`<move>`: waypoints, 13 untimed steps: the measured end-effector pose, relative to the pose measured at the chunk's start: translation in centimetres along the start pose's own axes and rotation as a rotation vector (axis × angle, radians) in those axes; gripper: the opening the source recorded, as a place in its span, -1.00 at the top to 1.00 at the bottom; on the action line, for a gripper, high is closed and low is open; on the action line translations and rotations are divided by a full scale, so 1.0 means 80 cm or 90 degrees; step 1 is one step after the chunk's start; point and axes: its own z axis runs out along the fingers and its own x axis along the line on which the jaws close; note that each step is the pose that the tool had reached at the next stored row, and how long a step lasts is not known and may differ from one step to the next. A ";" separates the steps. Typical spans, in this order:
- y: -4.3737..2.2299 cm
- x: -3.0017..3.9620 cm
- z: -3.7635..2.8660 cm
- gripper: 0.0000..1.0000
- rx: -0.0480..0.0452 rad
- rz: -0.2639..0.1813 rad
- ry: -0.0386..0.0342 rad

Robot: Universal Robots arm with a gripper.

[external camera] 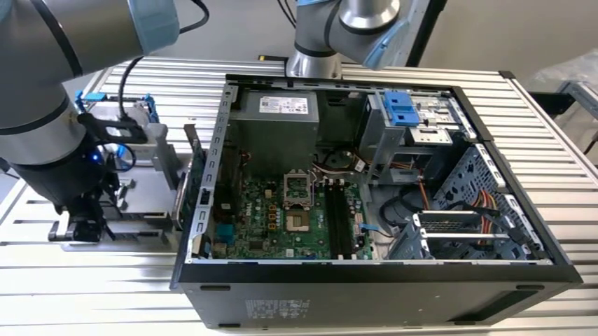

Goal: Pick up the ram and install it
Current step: 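Pick up the ram and move it above insertion slot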

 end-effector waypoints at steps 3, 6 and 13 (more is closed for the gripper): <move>-0.0003 -0.0044 0.0050 -1.00 0.0000 0.002 0.0051; -0.0004 -0.0089 0.0096 -1.00 -0.0002 0.004 0.0111; -0.0006 -0.0110 0.0156 -1.00 -0.0008 0.012 0.0148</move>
